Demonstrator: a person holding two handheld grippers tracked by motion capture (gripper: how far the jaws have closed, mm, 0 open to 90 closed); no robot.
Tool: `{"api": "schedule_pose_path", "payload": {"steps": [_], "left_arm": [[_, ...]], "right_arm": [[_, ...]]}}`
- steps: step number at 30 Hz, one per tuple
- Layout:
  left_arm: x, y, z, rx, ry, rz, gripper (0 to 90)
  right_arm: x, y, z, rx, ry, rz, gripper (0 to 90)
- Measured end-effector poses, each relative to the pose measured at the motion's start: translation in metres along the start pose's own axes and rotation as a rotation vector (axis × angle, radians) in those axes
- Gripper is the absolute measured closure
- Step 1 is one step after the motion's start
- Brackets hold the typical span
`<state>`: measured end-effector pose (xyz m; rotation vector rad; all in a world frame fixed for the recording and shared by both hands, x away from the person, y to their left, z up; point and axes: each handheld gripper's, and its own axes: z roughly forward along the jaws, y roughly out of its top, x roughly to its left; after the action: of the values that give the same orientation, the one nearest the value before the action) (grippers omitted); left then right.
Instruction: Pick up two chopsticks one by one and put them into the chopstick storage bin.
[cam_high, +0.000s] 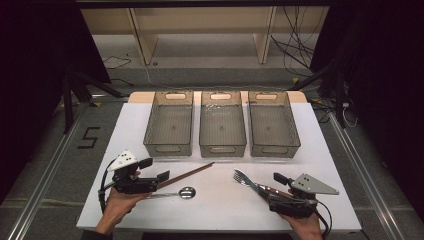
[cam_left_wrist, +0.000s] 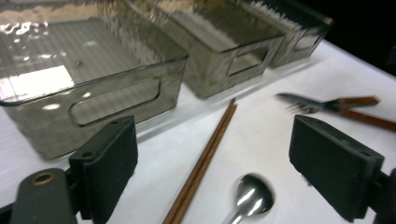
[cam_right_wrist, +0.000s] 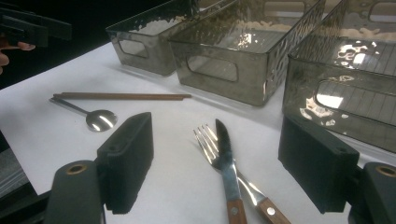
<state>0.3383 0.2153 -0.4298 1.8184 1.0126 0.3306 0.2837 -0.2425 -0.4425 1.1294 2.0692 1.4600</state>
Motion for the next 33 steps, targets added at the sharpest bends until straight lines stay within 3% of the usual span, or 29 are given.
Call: {"api": "schedule_pose_path", "payload": {"steps": [1, 3, 4, 8, 9, 10, 11, 13, 14, 17, 18, 20, 21, 22, 26, 27, 30, 31, 33], "left_arm": [[0.000, 0.000, 0.000, 0.000, 0.000, 0.000, 15.2], [0.003, 0.008, 0.003, 0.066, 0.007, 0.019, 15.9], [0.003, 0.008, 0.003, 0.066, 0.007, 0.019, 16.0], [0.002, 0.020, 0.009, 0.186, 0.023, 0.084, 17.7], [0.003, 0.025, 0.013, 0.242, 0.031, 0.118, 18.3], [0.004, 0.027, 0.016, 0.270, 0.028, 0.127, 19.0], [0.004, 0.027, 0.016, 0.270, 0.028, 0.127, 19.6], [0.008, 0.029, 0.022, 0.335, 0.023, 0.138, 21.3], [0.011, 0.030, 0.027, 0.383, 0.041, 0.168, 22.6], [0.016, 0.030, 0.032, 0.426, 0.038, 0.173, 26.6], [0.019, 0.030, 0.038, 0.470, 0.051, 0.184, 27.7], [0.021, 0.028, 0.045, 0.521, 0.038, 0.199, 30.3], [0.021, 0.028, 0.045, 0.521, 0.038, 0.199, 30.9], [0.021, 0.026, 0.051, 0.564, 0.044, 0.220, 32.2], [0.022, 0.023, 0.058, 0.598, 0.039, 0.236, 37.5], [0.022, 0.022, 0.063, 0.640, 0.035, 0.262, 38.2], [0.021, 0.022, 0.067, 0.662, 0.028, 0.272, 40.9], [0.021, 0.023, 0.070, 0.692, 0.020, 0.293, 41.9], [0.020, 0.023, 0.072, 0.699, 0.017, 0.296, 44.2]], "right_arm": [[0.000, 0.000, 0.000, 0.002, 0.000, 0.000, 27.3], [0.000, 0.000, 0.000, 0.001, 0.000, 0.000, 27.3], [0.000, 0.000, 0.000, 0.001, 0.001, -0.001, 27.3], [0.000, 0.000, 0.000, 0.000, 0.002, -0.003, 27.3], [0.000, 0.000, 0.000, 0.001, 0.003, -0.003, 27.2], [0.000, 0.000, 0.000, 0.001, 0.003, -0.002, 27.3], [0.000, 0.000, 0.000, 0.002, 0.004, -0.001, 27.3], [0.000, 0.000, 0.001, 0.006, 0.005, -0.002, 27.3], [0.000, 0.000, 0.001, 0.005, 0.005, -0.002, 27.3], [0.001, 0.000, 0.001, 0.008, 0.005, -0.003, 27.2], [0.001, 0.000, 0.001, 0.008, 0.005, -0.002, 27.3], [0.000, 0.000, 0.001, 0.009, 0.005, -0.002, 27.3], [0.000, 0.000, 0.001, 0.008, 0.005, -0.002, 27.3], [0.000, 0.000, 0.001, 0.008, 0.006, -0.003, 27.3], [0.000, 0.000, 0.001, 0.009, 0.006, -0.003, 27.3], [0.000, 0.000, 0.001, 0.011, 0.007, -0.002, 27.2], [0.001, 0.000, 0.002, 0.013, 0.007, -0.002, 27.3], [0.001, 0.000, 0.002, 0.011, 0.007, -0.002, 27.3], [0.001, 0.000, 0.002, 0.013, 0.007, -0.001, 27.3]]}}
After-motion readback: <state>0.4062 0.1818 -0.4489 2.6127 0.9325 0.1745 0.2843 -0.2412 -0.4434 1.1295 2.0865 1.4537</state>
